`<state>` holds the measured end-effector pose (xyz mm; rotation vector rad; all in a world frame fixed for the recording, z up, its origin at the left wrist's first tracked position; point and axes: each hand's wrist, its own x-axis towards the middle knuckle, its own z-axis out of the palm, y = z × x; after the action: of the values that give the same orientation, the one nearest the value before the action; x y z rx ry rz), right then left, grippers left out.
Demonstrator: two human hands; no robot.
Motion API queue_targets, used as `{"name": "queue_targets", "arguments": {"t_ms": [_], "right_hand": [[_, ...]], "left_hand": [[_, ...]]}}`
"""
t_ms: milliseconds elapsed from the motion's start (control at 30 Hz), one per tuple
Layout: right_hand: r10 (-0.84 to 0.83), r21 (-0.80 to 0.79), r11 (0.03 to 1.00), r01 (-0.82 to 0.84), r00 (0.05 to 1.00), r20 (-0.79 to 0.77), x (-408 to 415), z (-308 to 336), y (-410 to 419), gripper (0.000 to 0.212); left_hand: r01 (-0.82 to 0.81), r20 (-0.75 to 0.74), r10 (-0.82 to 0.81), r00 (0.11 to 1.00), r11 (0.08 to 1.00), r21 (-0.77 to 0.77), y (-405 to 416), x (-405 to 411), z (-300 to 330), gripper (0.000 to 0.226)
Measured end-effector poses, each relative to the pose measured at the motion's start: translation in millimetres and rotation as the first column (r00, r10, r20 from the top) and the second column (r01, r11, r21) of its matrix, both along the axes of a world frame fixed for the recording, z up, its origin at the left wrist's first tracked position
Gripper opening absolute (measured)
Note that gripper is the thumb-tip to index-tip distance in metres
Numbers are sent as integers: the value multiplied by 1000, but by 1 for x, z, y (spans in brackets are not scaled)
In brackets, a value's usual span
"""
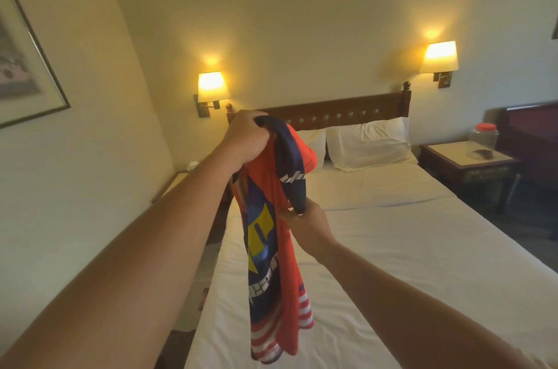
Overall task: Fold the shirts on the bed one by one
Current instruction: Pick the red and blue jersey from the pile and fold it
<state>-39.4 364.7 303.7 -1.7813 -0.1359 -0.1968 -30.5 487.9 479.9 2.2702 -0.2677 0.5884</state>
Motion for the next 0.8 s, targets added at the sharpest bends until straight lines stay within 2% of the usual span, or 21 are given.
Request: {"name": "queue_targets", "arguments": {"t_ms": [133,233,300,367,433,500,533,600,667,733,800], "right_hand": [[7,24,1000,-5,998,-56,14,-6,-6,40],[1,18,1000,1,997,-80,23,-10,-19,23],[-30,95,995,39,995,-93,27,-1,-28,14],[-38,148,988,45,998,-48,31,19,-35,13],[-9,115,993,5,999,32,36,48,-39,14],[31,-49,998,-25,990,140,38,76,-40,15],[61,-186,982,-23,978,200,38,88,-40,16],[146,-416,909,-17,949,281,34,109,-35,21],[222,-522,853,-19,918,329,30,122,-29,27],[263,-600,800,4,897,356,28,129,-27,28],[271,-656,754,40,890,366,26,132,-34,23]], "left_hand": [[-22,-22,21,1000,997,-68,22,2,-3,22],[-54,-79,45,996,991,-119,42,1,-8,23],[-26,-184,-3,983,988,-151,56,-9,-11,21],[85,-440,-124,889,991,-106,74,-20,-12,17],[249,-690,-156,706,968,36,90,-27,-9,41],[327,-814,-55,579,930,170,95,-29,-6,64],[319,-824,1,567,922,220,92,-29,-5,70],[276,-790,15,613,933,232,75,-27,-8,77],[233,-719,-51,693,960,157,55,-22,-21,80],[212,-622,-103,777,972,103,32,-16,-43,60],[202,-457,-113,882,968,151,12,-8,-65,32]]}}
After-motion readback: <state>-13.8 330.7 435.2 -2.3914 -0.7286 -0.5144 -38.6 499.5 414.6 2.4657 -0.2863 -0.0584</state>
